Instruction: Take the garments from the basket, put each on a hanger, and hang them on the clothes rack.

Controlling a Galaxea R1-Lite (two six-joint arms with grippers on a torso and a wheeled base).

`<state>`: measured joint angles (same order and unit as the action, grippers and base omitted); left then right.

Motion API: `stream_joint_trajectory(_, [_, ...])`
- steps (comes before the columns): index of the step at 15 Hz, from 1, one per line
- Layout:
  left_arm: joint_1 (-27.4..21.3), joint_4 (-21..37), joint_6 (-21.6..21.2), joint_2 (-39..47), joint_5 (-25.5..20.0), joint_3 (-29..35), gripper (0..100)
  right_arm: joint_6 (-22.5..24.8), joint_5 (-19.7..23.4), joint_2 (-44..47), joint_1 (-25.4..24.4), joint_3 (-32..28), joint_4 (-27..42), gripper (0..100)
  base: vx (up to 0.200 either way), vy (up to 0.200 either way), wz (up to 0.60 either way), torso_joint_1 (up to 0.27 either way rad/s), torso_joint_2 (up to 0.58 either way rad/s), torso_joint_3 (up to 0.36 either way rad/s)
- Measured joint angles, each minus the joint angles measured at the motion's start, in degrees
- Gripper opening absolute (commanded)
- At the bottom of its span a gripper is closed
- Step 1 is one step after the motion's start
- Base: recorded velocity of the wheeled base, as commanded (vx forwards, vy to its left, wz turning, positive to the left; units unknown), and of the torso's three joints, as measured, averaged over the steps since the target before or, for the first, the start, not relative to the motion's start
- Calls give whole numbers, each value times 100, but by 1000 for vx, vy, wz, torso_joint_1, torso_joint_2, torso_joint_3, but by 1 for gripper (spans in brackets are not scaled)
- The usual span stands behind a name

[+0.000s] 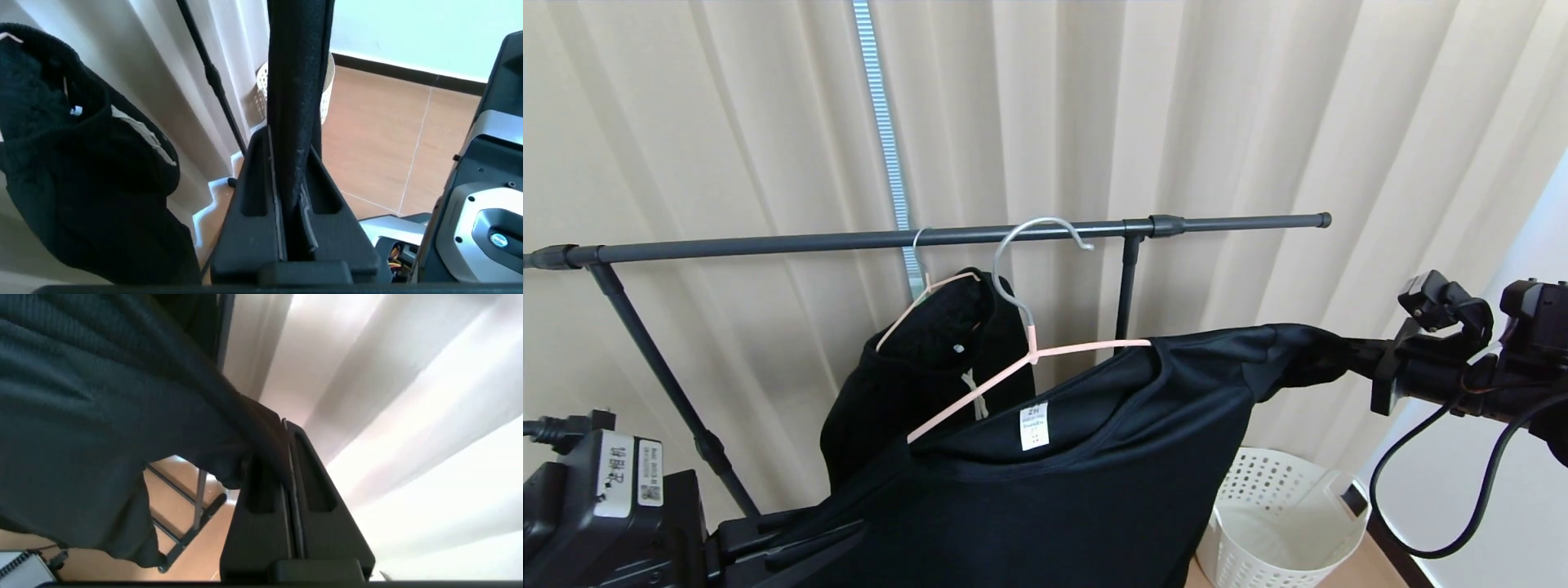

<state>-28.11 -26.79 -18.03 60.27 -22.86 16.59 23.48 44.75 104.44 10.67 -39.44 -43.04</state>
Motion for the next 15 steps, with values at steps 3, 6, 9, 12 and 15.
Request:
stream_joint_trajectory(3, [88, -5, 0, -77, 0, -13, 0, -145, 0, 16, 96, -80, -11, 0, 0, 0, 0, 0, 0, 0])
stream_joint_trajectory(6, [188, -7, 7, -112, 0, 9, 0, -169, 5, 17, 143, -113, -15, 0, 0, 0, 0, 0, 0, 0])
stream_joint_trajectory(9, [332, -11, 255, -112, 6, 60, 0, -101, 5, -2, 137, -13, -20, 0, 0, 0, 0, 0, 0, 0])
stream_joint_trajectory(12, [428, -13, 432, -93, 28, 146, 0, 315, -4, -77, -80, 239, -15, 0, 0, 0, 0, 0, 0, 0])
stream_joint_trajectory(15, [524, -18, 443, -55, 34, 182, 0, 767, -2, -179, -212, 483, -11, 100, 0, 0, 0, 0, 0, 0])
